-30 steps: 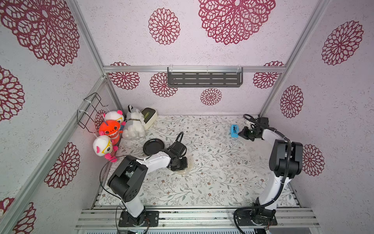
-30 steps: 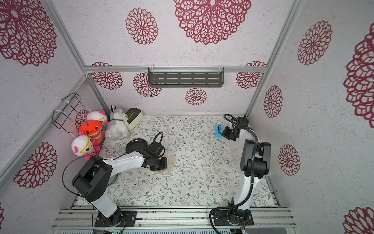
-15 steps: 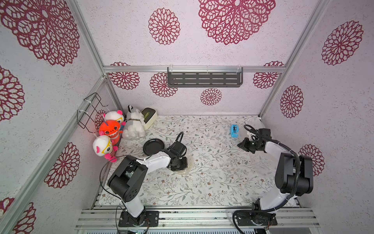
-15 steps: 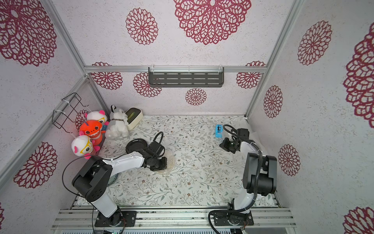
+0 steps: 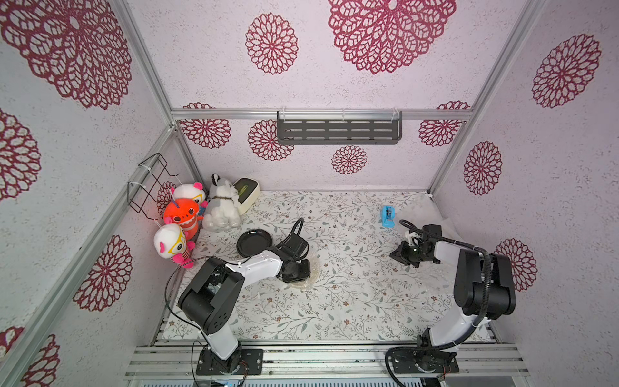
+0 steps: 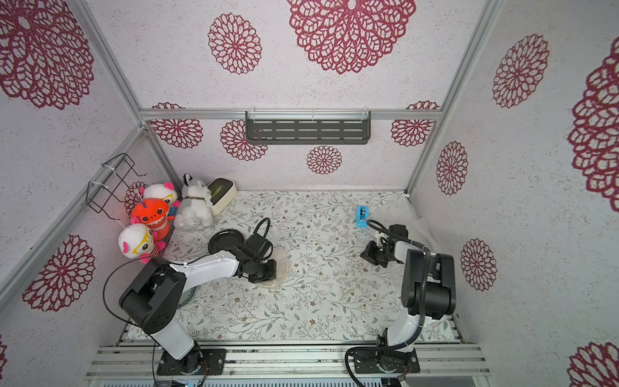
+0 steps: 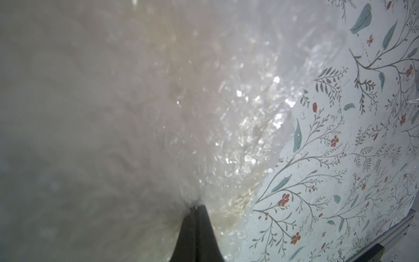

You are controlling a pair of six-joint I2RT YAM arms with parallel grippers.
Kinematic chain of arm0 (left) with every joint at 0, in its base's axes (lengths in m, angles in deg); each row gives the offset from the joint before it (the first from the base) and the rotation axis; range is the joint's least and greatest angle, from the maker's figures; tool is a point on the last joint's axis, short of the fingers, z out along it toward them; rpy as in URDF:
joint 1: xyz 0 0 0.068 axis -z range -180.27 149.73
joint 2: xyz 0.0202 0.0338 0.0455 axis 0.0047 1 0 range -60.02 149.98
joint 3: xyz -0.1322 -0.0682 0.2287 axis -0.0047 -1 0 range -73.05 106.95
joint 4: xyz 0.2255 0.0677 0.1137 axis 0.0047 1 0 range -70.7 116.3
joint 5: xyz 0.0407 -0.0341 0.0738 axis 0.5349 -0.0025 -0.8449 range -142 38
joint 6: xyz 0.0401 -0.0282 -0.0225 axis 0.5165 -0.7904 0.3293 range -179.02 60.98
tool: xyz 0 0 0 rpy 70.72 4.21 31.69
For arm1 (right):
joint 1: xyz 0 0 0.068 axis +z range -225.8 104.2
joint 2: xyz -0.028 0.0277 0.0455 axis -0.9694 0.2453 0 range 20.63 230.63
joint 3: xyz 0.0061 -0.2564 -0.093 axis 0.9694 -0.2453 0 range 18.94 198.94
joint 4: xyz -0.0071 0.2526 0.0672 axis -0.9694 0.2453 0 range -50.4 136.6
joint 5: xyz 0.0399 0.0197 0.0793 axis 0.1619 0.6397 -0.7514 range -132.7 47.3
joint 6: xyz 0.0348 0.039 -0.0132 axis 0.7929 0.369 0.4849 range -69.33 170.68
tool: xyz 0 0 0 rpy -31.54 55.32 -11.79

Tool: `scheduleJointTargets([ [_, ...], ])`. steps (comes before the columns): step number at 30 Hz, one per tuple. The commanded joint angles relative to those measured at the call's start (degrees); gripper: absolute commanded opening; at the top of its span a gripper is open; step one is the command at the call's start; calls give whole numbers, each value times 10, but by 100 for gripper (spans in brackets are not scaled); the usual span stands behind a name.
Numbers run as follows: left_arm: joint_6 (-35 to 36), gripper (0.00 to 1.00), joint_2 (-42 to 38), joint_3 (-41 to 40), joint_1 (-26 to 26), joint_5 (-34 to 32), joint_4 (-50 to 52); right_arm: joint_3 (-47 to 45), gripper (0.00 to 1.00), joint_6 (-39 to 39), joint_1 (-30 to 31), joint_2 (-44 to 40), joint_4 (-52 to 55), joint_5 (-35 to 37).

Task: Wrap dinner plates in bubble wrap
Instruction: Pull the tape from the tape cutter, then tear off the tape using the Tape Cutter.

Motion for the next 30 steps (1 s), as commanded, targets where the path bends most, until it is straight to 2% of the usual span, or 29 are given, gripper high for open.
scheduleJointTargets([
  [1, -1, 0, 5, -14, -5, -24, 26, 14, 38, 0, 3, -28, 33, 32],
  [4, -1, 0, 4, -14, -5, -26, 27, 16, 46, -11, 3, -75, 37, 109],
  [5, 0, 0, 4, -14, -5, -25, 27, 13, 56, -17, 3, -92, 28, 132],
  [6, 1, 0, 4, -14, -5, -25, 28, 10, 62, -25, 3, -106, 9, 143],
  [8, 1, 0, 6, -12, -5, -25, 29, 8, 66, -51, 3, -119, -29, 118],
  [11, 1, 0, 5, -13, -5, -26, 30, 31, 67, -81, 3, -93, -75, 78],
  [13, 0, 0, 3, -13, -5, -28, 29, 62, 66, -77, 2, -53, -92, 80],
  [16, -2, 0, 2, -14, -5, -29, 28, 130, 61, -72, 2, 33, -90, 39],
  [20, -5, 0, 1, -15, -5, -30, 29, 185, 50, -63, 2, 119, -116, 30],
  [24, -6, 0, 0, -14, -5, -34, 32, 229, 45, -58, 2, 168, -122, -6],
  [30, -5, 0, 3, -12, -5, -34, 33, 252, 44, -60, 1, 204, -141, -16],
])
